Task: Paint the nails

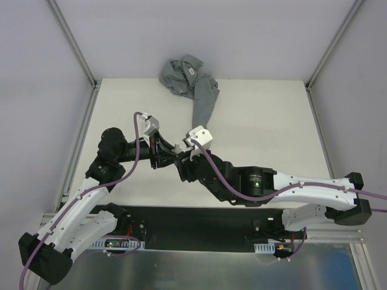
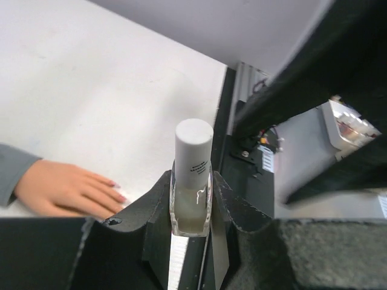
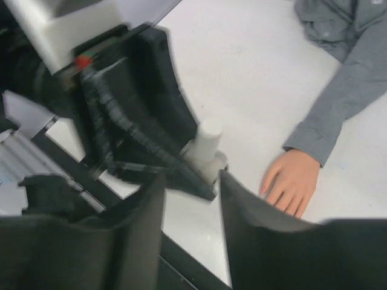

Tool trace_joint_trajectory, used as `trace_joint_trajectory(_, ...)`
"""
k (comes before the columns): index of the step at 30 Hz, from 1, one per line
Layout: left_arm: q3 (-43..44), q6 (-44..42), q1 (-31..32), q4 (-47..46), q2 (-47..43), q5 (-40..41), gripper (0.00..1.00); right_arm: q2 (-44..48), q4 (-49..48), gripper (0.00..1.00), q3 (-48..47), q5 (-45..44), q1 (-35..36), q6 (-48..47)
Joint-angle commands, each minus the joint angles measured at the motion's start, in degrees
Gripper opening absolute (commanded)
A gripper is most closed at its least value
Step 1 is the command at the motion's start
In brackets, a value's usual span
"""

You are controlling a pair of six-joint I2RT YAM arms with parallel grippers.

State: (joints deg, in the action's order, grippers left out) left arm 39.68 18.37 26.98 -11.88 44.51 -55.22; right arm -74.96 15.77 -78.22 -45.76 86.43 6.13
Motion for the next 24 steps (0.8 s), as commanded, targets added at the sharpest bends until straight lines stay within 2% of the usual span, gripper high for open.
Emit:
trace_joint_trajectory(1, 1.80, 1.14, -2.02, -3.06, 2.15, 0.83, 0.00, 6.91, 3.22, 0.54, -1.50, 7.59, -0.11, -9.02)
trace_joint_trajectory(4, 1.89, 2.98, -1.76, -5.43, 3.73, -3.74, 0.00, 11.13, 3.21, 0.67, 0.69, 16.38, -3.97, -11.84)
trace_joint_trajectory(6, 1.89, 4.73, -0.80, -8.33, 4.35, -8.29, 0.00, 13.34, 3.04, 0.71, 3.05, 27.61, -7.49, -11.76)
trace_joint_trajectory(7, 1.80, 5.44, -0.27, -9.81, 4.79, -9.98, 0.00, 15.35, 1.91, 0.72, 4.03, 32.09, -11.68, -11.06)
trace_joint_trajectory(8, 1.63, 6.06, 0.43, -12.00, 5.06, -11.39, 0.00, 16.24, 0.94, 0.73, 4.99, 41.71, -13.99, -10.70)
trace_joint_trajectory(10, 1.63, 7.29, 2.80, -13.69, 5.50, -15.50, 0.00, 17.30, -1.25, 0.73, 7.10, 50.99, -19.34, -10.61)
trace_joint_trajectory(11, 1.63, 7.38, 3.68, -14.04, 5.59, -16.66, 0.00, 18.09, -2.14, 0.73, 7.72, 57.90, -20.59, -10.96)
trace_joint_trajectory(14, 1.72, 7.29, 6.23, -14.93, 5.94, -20.35, 0.00, 17.22, -2.85, 0.73, 7.38, 69.52, -23.85, -12.19)
trace_joint_trajectory(19, 1.98, 7.56, 8.35, -16.07, 6.38, -23.35, 0.00, 14.32, -6.00, 0.66, 6.32, 81.16, -26.93, -12.11)
trace_joint_trajectory(20, 2.07, 7.56, 8.52, -16.16, 6.38, -23.79, 0.00, 13.79, -6.62, 0.61, 6.23, 83.79, -27.28, -11.50)
trace_joint_trajectory(24, 1.98, 7.73, 8.53, -16.60, 6.20, -24.06, 0.00, 11.77, -8.38, 0.57, 6.32, 86.89, -28.16, -10.79)
